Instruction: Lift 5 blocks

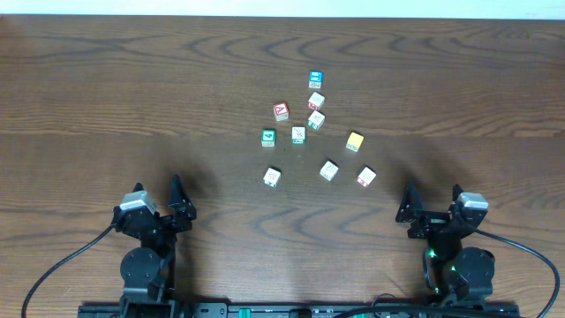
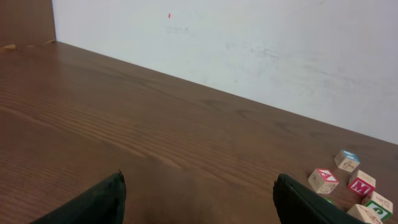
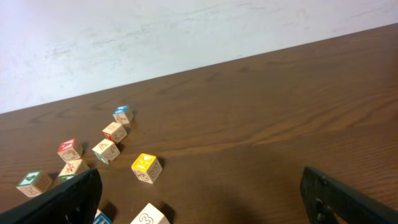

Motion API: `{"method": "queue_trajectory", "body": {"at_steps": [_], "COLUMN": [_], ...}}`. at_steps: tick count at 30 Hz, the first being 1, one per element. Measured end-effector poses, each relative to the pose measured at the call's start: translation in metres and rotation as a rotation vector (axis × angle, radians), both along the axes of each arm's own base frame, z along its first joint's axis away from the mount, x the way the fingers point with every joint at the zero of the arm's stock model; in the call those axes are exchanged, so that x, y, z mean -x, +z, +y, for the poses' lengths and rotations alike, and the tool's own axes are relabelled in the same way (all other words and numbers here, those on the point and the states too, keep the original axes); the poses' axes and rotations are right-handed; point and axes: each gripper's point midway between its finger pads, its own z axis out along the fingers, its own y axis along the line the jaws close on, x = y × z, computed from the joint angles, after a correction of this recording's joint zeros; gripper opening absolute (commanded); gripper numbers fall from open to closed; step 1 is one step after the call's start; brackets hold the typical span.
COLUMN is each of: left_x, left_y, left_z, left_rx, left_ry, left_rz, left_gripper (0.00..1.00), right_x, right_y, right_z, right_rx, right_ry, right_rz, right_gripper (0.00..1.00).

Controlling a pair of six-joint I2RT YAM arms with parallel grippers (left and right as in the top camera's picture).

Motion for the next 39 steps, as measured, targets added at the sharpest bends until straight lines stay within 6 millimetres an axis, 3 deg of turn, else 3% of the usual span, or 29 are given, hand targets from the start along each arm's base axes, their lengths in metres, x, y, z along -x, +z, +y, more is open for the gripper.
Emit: {"method": "queue_trajectory", "body": {"at_steps": [5, 39], "left_x": [0.0, 0.0], "left_y": [0.0, 0.0], "left_z": [0.0, 0.0], "left_rx": [0.0, 0.0], "left_ry": [0.0, 0.0], "left_rz": [0.0, 0.0], "left_gripper": [0.77, 0.77], "right_x": [0.002, 0.002], "right_y": [0.0, 0.0], "right_z": [0.022, 0.022], "right_rx": [-0.001, -0.001], "right_ry": [0.092, 0.095], "right_rz": [0.0, 0.0], "right_gripper": [0.99, 0.99]}}
